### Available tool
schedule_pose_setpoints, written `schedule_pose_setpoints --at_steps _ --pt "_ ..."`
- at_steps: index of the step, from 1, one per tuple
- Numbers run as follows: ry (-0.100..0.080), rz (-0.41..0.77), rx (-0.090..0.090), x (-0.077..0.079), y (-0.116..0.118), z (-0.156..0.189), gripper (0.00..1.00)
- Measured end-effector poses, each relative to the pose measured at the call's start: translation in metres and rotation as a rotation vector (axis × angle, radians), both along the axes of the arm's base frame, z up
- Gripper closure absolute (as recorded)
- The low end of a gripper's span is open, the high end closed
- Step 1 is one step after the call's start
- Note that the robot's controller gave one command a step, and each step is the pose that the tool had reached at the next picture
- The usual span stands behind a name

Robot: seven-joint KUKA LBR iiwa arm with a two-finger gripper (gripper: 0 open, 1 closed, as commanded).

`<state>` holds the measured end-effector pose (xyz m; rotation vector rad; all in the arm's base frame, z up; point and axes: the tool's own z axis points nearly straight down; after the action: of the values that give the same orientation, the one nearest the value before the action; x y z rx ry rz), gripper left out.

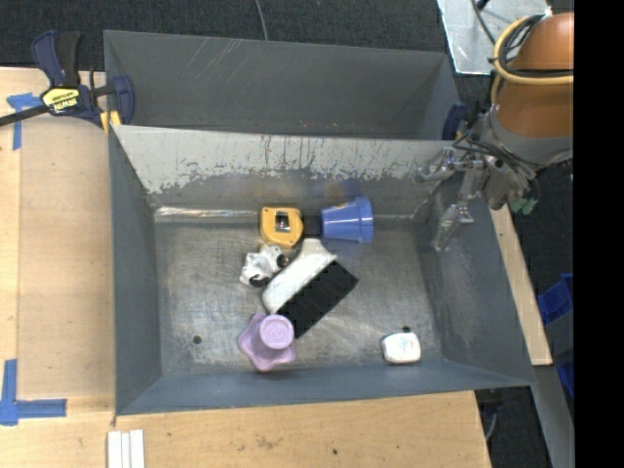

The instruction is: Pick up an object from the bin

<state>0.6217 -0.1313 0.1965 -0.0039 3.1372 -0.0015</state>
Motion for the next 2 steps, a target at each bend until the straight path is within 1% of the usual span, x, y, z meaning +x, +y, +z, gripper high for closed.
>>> schedule_pose_setpoints --at_steps 1,2 --pt "0.000 0.000 0.000 0.000 0.000 0.000 0.00" --pt "-0.007 -0.059 -0.001 -0.005 0.008 -0.036 0.00"
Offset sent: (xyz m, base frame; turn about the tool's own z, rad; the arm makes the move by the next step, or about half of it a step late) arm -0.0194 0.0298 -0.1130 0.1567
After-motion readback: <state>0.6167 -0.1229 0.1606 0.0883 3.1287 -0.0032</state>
